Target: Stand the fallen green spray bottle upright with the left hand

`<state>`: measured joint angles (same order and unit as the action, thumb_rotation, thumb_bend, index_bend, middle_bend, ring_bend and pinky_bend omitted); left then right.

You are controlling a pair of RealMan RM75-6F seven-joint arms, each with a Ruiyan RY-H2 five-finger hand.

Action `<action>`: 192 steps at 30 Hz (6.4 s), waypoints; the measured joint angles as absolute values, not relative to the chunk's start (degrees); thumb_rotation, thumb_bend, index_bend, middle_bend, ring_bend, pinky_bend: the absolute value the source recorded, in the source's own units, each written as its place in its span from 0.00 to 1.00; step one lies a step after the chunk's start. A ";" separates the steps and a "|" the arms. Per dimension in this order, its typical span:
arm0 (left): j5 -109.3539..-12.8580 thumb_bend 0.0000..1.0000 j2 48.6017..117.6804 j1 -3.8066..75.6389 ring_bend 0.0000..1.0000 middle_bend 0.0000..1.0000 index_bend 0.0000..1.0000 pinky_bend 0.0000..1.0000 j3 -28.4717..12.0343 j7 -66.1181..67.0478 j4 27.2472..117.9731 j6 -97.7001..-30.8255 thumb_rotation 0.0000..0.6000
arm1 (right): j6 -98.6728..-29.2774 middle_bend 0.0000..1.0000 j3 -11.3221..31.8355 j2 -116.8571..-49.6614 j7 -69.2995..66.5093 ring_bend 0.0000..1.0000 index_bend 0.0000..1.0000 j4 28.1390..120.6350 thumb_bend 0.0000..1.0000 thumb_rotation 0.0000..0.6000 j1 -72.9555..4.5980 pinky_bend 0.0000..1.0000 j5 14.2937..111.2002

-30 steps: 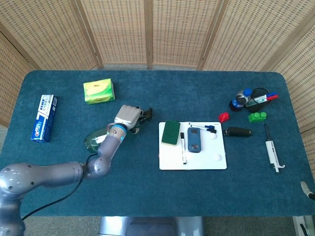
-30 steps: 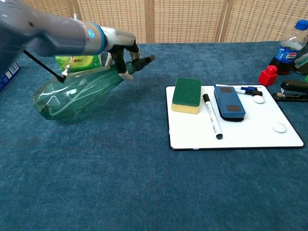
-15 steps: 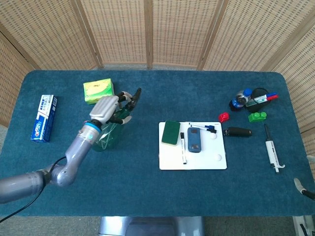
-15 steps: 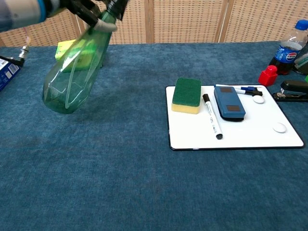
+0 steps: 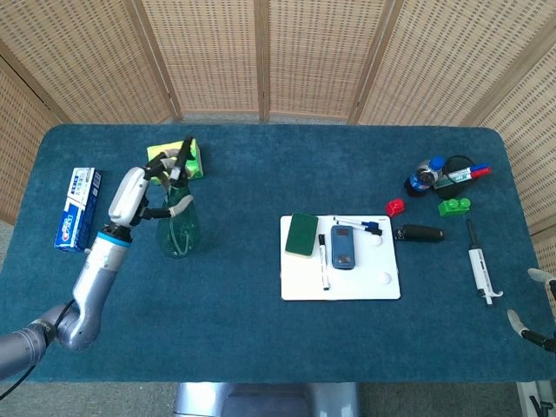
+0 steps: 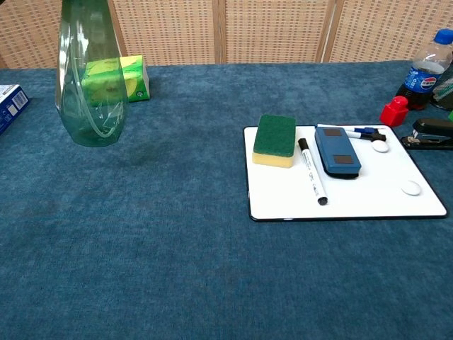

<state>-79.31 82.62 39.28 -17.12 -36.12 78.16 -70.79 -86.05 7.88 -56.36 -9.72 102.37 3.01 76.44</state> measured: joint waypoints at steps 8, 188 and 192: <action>-82.94 0.45 87.22 35.63 0.45 0.43 0.44 0.66 -14.80 -47.92 70.66 -76.78 1.00 | -85.64 0.30 7.93 -56.37 -8.80 0.02 0.24 103.13 0.31 1.00 2.53 0.06 76.01; -78.82 0.37 43.14 5.54 0.02 0.14 0.22 0.19 3.51 -4.94 108.35 -82.43 0.48 | -83.37 0.30 7.17 -51.22 3.67 0.01 0.24 104.51 0.31 1.00 -1.91 0.06 75.60; -78.78 0.37 43.21 5.26 0.02 0.14 0.22 0.19 2.82 -4.20 109.05 -82.76 0.48 | -83.57 0.30 6.96 -51.36 3.18 0.00 0.24 104.24 0.31 1.00 -1.76 0.06 75.87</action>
